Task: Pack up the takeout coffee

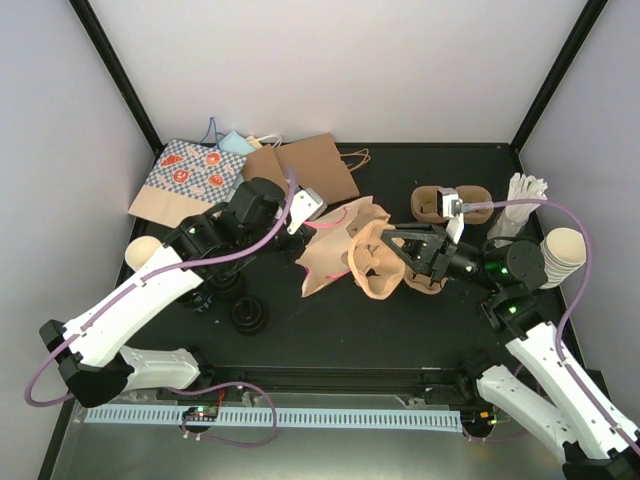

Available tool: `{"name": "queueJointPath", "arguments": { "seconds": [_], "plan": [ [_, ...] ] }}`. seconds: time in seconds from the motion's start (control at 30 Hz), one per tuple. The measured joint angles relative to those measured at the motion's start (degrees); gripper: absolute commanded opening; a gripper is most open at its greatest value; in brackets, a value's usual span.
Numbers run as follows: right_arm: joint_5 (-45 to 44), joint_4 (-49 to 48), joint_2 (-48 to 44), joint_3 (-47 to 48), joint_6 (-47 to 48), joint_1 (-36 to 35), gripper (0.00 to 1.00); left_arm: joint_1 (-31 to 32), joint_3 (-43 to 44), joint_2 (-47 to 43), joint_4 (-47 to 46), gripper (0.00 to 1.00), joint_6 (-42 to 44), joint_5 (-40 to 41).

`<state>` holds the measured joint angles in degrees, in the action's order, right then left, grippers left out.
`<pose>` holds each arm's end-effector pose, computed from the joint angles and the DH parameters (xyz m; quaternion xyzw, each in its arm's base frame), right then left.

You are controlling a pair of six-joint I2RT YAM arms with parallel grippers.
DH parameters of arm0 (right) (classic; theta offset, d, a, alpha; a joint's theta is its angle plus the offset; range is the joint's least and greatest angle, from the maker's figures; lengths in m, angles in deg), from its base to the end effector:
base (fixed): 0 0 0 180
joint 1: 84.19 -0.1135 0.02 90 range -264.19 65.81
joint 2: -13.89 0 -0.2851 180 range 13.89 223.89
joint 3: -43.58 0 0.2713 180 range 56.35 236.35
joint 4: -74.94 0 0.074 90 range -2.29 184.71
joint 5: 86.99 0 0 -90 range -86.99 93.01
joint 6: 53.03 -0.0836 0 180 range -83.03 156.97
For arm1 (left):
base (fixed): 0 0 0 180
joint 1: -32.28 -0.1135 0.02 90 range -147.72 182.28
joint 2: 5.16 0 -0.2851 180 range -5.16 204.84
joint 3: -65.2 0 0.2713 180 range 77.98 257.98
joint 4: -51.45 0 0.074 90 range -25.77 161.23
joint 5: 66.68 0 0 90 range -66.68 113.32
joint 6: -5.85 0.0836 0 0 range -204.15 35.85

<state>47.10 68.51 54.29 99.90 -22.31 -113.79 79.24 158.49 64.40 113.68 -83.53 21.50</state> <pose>0.1345 0.1433 0.4237 -0.1693 0.5786 0.6883 0.4035 0.1974 -0.2153 0.3917 0.3696 0.8213 -0.1841 0.3937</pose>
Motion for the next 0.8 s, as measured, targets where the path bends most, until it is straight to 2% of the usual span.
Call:
{"name": "queueJointPath", "arguments": {
  "seconds": [0.3,0.8],
  "plan": [
    [0.0,9.4,-5.9,-1.5,3.5,-0.2,0.31,0.0,0.0,1.6,0.0,0.02,-0.4,-0.3],
    [0.1,25.2,-12.9,-9.8,8.3,-0.3,0.29,0.0,0.0,1.6,2.9,0.01,2.0,1.5]
  ]
}}
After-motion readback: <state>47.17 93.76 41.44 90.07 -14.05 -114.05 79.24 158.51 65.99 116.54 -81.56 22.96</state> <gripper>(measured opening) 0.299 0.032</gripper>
